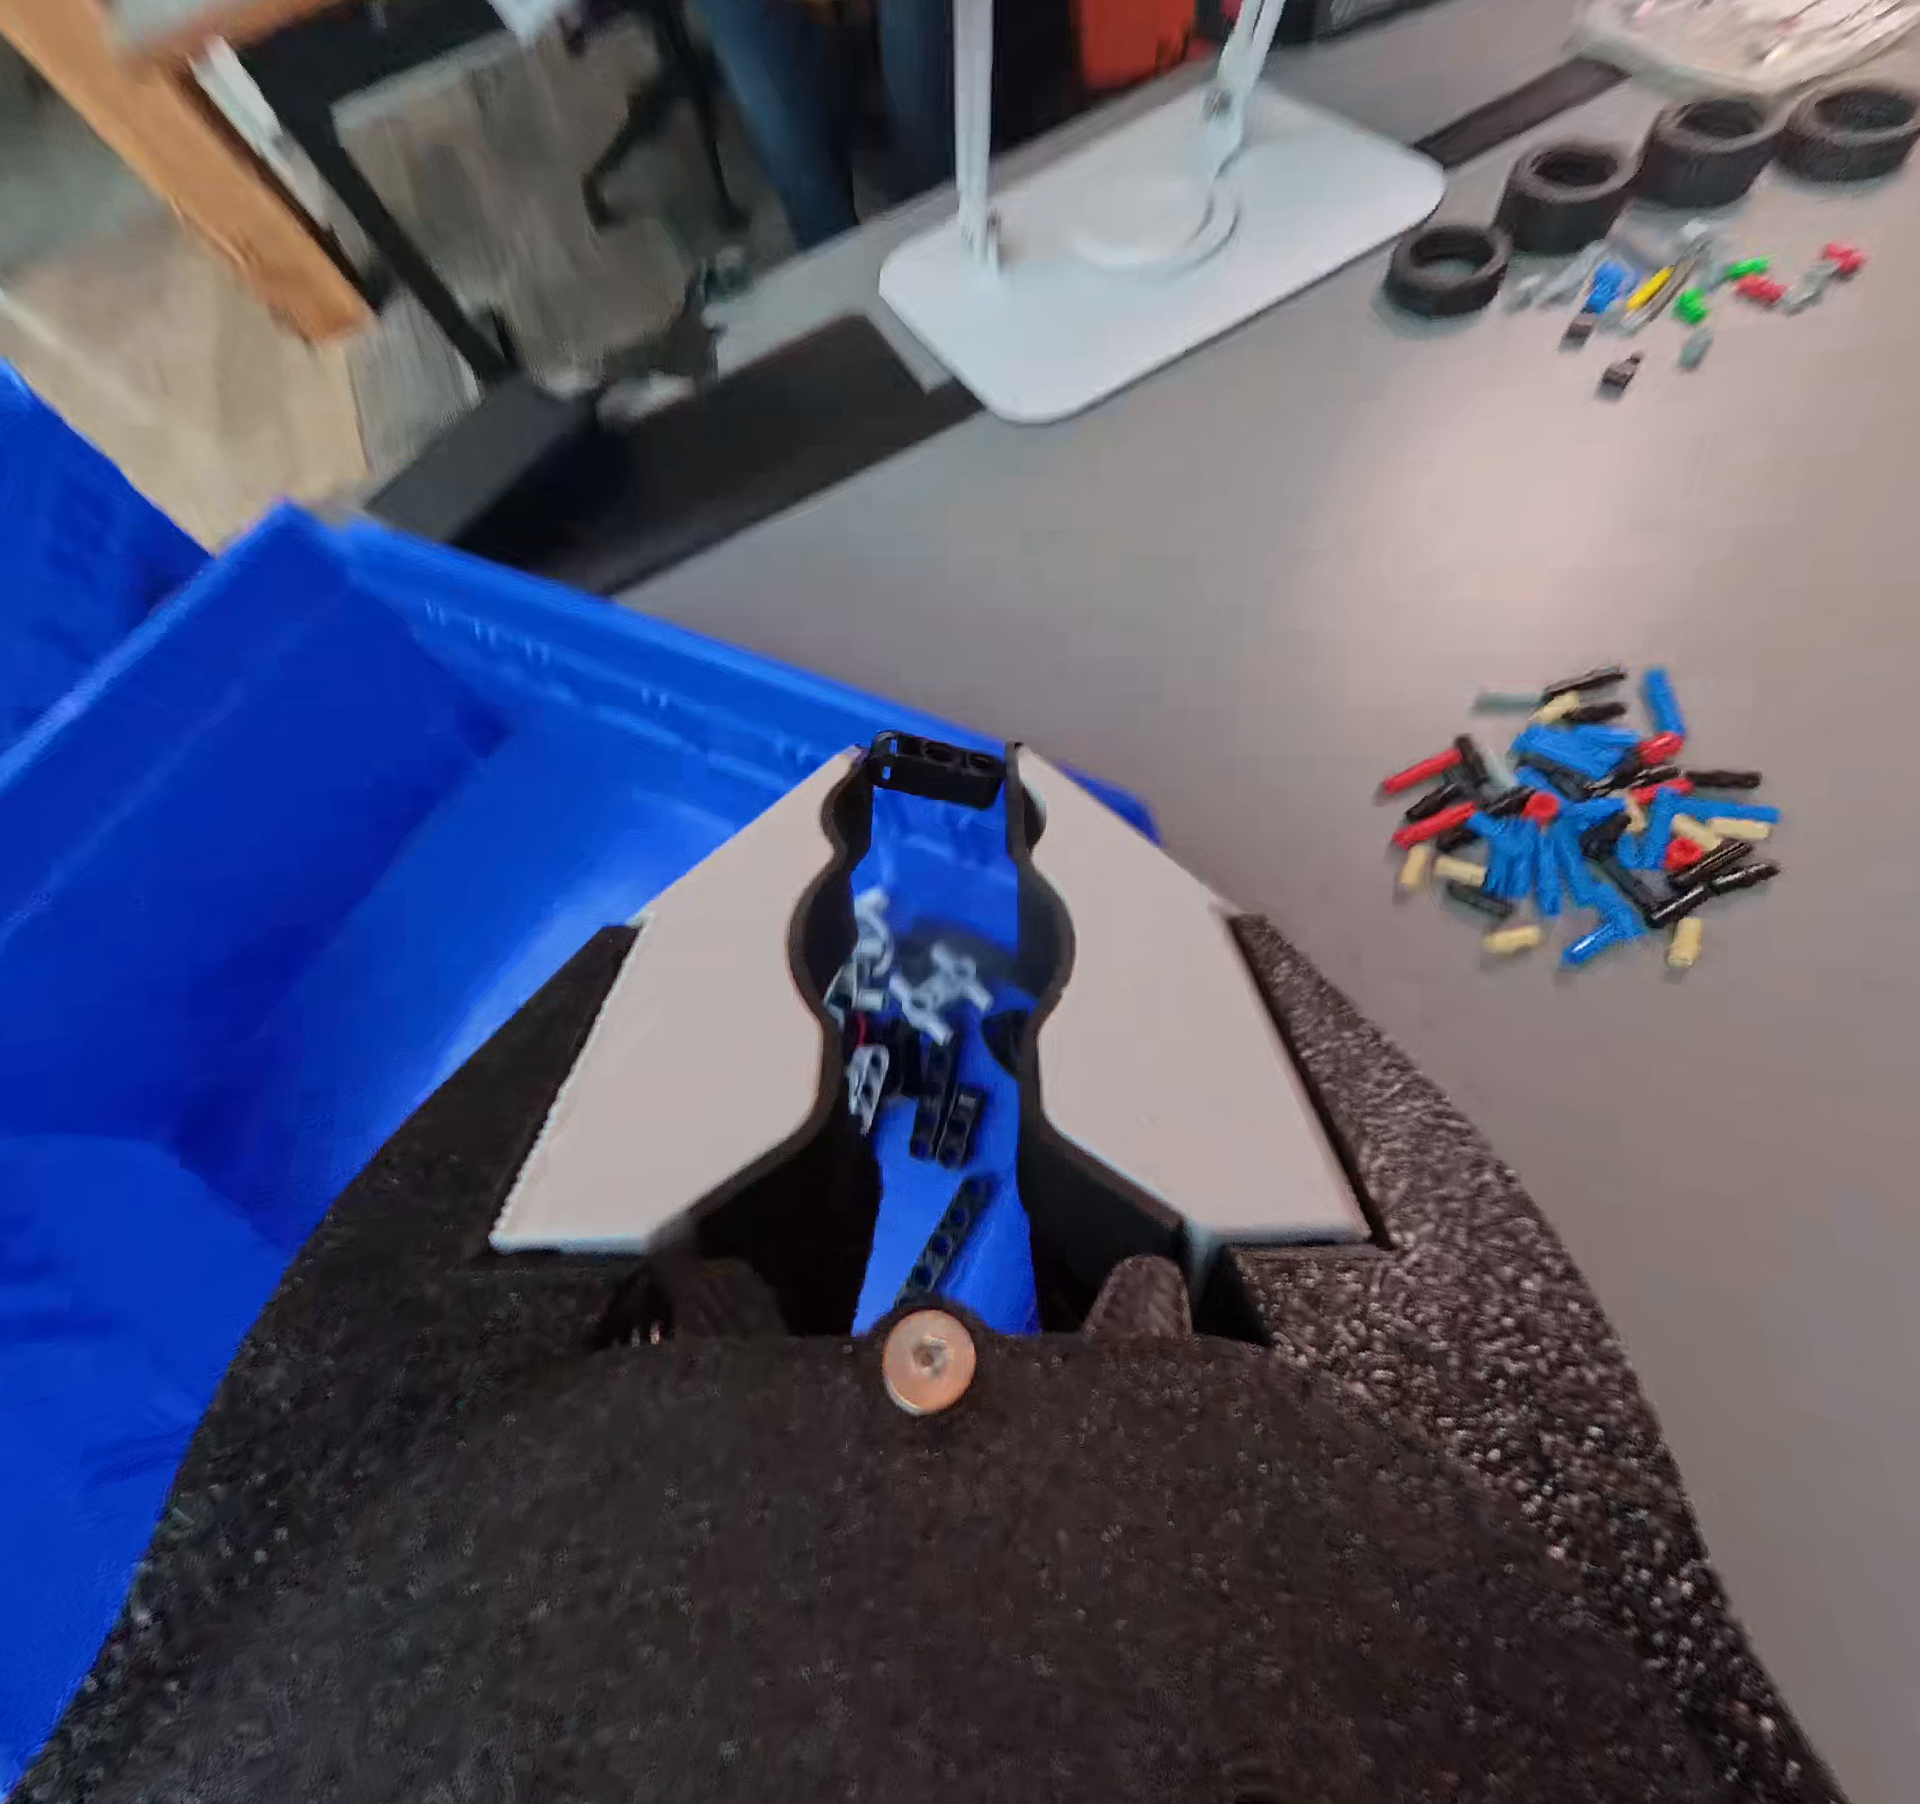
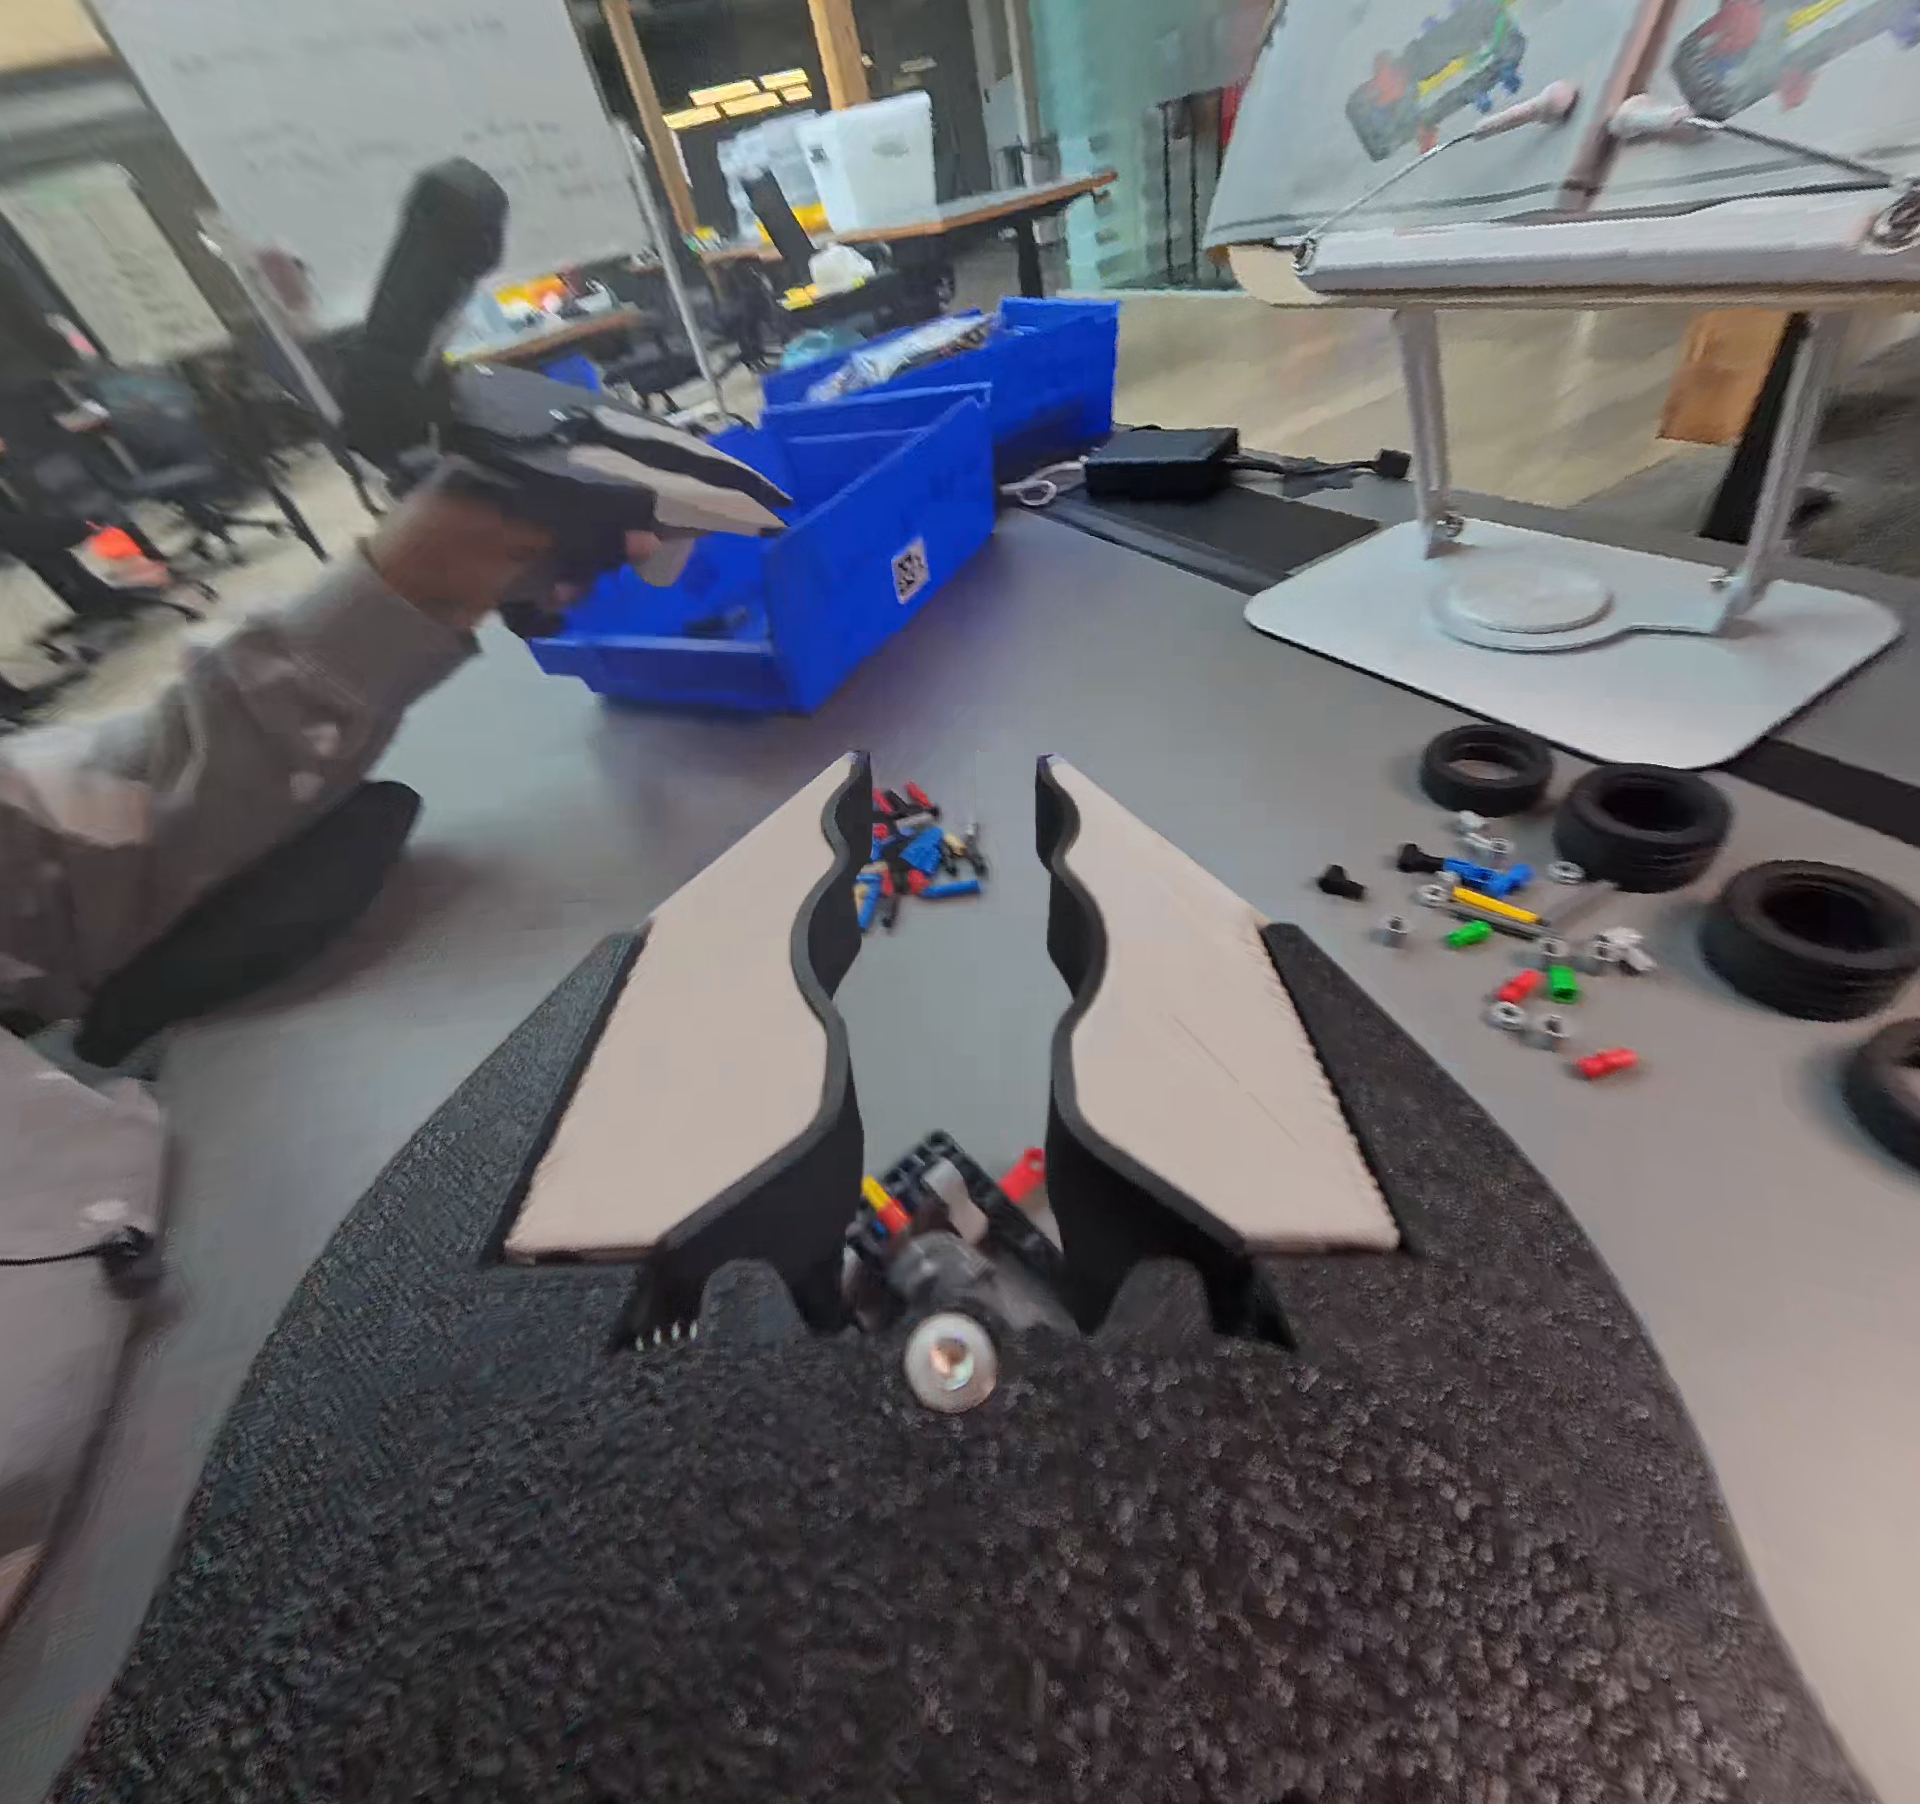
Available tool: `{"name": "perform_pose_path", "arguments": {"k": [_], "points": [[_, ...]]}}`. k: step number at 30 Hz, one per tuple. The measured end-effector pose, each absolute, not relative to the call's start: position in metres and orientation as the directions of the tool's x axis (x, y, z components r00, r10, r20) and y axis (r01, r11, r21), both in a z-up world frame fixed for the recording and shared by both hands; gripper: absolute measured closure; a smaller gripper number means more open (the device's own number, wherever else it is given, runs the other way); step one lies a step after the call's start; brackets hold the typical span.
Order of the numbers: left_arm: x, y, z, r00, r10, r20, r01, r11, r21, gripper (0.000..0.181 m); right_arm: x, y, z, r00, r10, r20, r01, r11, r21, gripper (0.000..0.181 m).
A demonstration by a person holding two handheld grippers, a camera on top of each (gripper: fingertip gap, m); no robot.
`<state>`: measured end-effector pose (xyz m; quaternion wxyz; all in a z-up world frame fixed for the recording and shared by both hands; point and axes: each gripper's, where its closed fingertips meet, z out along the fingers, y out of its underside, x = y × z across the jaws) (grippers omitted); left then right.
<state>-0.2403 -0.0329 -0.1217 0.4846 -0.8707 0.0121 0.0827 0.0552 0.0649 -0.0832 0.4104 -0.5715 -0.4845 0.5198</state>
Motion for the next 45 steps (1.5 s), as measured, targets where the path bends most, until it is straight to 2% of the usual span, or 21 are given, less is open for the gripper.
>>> {"name": "perform_pose_path", "arguments": {"k": [3,10,13,16,18,22,25,29,32,37,45], "points": [[-0.260,-0.041,-0.142,0.988,0.121,-0.100,-0.010,-0.589,-0.808,0.157,0.073,0.089,-0.105,0.077,0.997,-0.021,0.299,-0.043,-0.953,0.143],[-0.262,-0.040,-0.140,0.984,0.134,-0.117,-0.016,-0.584,-0.812,0.158,0.102,0.081,-0.153,-0.031,0.998,0.054,0.555,0.062,-0.829,0.133],[-0.262,-0.037,-0.140,0.985,0.141,-0.103,-0.007,-0.560,-0.829,0.139,0.111,0.074,-0.171,-0.072,0.996,0.049,0.625,0.084,-0.776,0.119],[-0.263,-0.032,-0.122,0.974,0.160,-0.161,-0.066,-0.478,-0.876,0.126,0.118,0.066,-0.183,-0.124,0.991,0.044,0.671,0.116,-0.732,0.116],[-0.259,-0.030,-0.110,0.968,0.156,-0.195,-0.112,-0.424,-0.899,0.114,0.122,0.065,-0.191,-0.140,0.989,0.055,0.701,0.138,-0.699,0.119],[-0.258,-0.032,-0.091,0.964,0.169,-0.206,-0.140,-0.338,-0.931,0.113,0.123,0.061,-0.204,-0.175,0.983,0.062,0.728,0.172,-0.664,0.134],[-0.239,-0.032,-0.071,0.988,0.095,-0.125,-0.104,-0.205,-0.973,0.114,0.118,0.057,-0.208,-0.203,0.976,0.076,0.724,0.202,-0.660,0.155],[-0.206,-0.033,-0.049,0.998,-0.059,0.007,0.004,-0.058,-0.998,0.101,0.110,0.054,-0.204,-0.216,0.972,0.094,0.697,0.221,-0.682,0.157],[-0.186,-0.035,-0.041,0.989,-0.145,0.035,0.036,0.000,-0.999,0.112,0.099,0.048,-0.193,-0.220,0.970,0.102,0.640,0.222,-0.736,0.159],[-0.145,-0.035,-0.041,0.954,-0.299,-0.003,0.013,0.052,-0.999,0.152,0.084,0.037,-0.181,-0.236,0.968,0.082,0.574,0.207,-0.793,0.167],[-0.092,-0.027,-0.070,0.881,-0.473,0.037,0.025,-0.032,-0.999,0.166,0.078,0.022,-0.184,-0.277,0.961,0.019,0.547,0.174,-0.819,0.173]]}}
